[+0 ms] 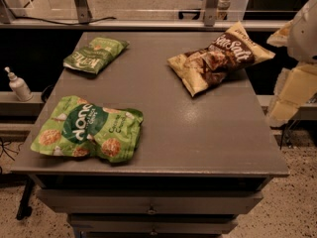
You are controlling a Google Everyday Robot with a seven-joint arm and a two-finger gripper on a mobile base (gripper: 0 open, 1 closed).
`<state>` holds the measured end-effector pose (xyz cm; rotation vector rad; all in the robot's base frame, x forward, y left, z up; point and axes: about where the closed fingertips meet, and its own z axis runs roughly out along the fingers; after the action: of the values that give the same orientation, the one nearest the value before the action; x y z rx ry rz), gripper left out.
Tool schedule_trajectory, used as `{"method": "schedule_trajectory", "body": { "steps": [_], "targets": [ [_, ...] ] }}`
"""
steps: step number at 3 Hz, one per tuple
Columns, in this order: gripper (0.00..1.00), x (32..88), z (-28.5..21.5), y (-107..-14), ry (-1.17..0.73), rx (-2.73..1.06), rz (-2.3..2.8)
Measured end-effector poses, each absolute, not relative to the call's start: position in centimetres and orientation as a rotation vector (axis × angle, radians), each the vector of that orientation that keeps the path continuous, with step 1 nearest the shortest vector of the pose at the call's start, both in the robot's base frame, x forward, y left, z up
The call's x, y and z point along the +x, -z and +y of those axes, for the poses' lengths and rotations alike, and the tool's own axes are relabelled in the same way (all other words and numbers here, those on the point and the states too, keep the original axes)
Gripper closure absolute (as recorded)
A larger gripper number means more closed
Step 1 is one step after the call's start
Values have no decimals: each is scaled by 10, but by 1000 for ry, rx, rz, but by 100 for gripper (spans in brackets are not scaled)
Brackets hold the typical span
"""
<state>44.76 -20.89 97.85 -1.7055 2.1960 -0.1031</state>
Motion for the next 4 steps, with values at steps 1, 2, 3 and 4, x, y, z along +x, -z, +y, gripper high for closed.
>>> {"method": "schedule_trajectory", "body": {
  "steps": [1,2,3,4],
  "targets": [
    [0,477,-194,-986,135,-1682,2088],
    [0,521,-186,-993,190,-1648,1980],
    [0,568,-184,-994,241,-1633,1879],
    [0,612,-187,-978,248,-1639,1834]
  ]
}}
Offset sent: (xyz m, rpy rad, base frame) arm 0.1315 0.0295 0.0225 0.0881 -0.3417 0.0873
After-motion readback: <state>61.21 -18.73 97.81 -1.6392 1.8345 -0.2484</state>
